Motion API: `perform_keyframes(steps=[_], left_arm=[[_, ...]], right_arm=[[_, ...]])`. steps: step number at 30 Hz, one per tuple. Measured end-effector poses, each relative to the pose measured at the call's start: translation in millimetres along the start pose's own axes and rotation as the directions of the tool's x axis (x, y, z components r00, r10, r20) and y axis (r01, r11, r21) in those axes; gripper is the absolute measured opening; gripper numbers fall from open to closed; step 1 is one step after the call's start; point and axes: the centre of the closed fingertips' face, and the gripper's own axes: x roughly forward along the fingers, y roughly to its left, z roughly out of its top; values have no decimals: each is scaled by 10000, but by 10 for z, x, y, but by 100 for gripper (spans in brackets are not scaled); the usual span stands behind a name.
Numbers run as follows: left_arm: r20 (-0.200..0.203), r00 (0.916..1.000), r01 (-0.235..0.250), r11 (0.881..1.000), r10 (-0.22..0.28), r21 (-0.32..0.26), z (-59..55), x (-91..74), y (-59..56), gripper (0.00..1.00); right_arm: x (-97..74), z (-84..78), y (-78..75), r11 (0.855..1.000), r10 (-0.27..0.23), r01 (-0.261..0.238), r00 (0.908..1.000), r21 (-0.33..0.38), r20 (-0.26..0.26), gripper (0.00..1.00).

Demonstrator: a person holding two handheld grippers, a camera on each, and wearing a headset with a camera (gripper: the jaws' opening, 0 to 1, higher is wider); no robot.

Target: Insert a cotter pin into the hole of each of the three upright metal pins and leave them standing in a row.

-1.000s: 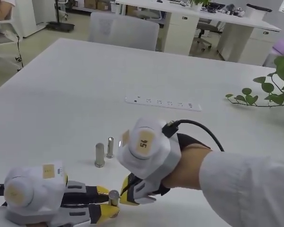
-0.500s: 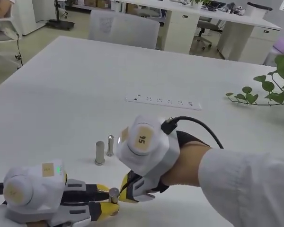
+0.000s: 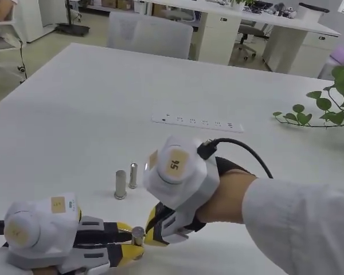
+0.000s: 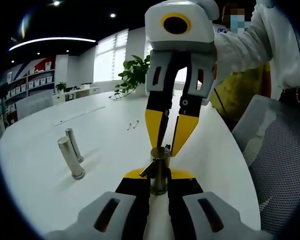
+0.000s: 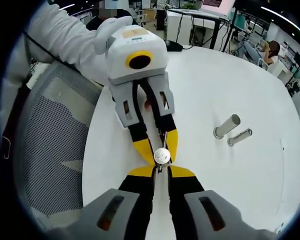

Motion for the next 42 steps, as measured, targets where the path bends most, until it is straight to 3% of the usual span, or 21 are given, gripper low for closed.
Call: perform_keyframes(steps=[14,24,33,42], left_arm=[[47,10000,-68,10000,69,-30,7,-9,7,10],[57,9996,-278,9996,278,-50,-13,-76,65,9],[-130,9982,-590,9983,591,36,-47,-234,174,9],[-421,9963,-743,9970,752,215,-102,-439,280,9]], right_arm=[[-94,-53,8,9996,-207,205,9997,199,108,12],[-177,-256,36,9982,-289,291,9996,519,-56,12],[-203,-310,76,9978,-271,273,9996,608,-46,12],[-225,-326,101,9969,-311,286,9990,740,329,16]])
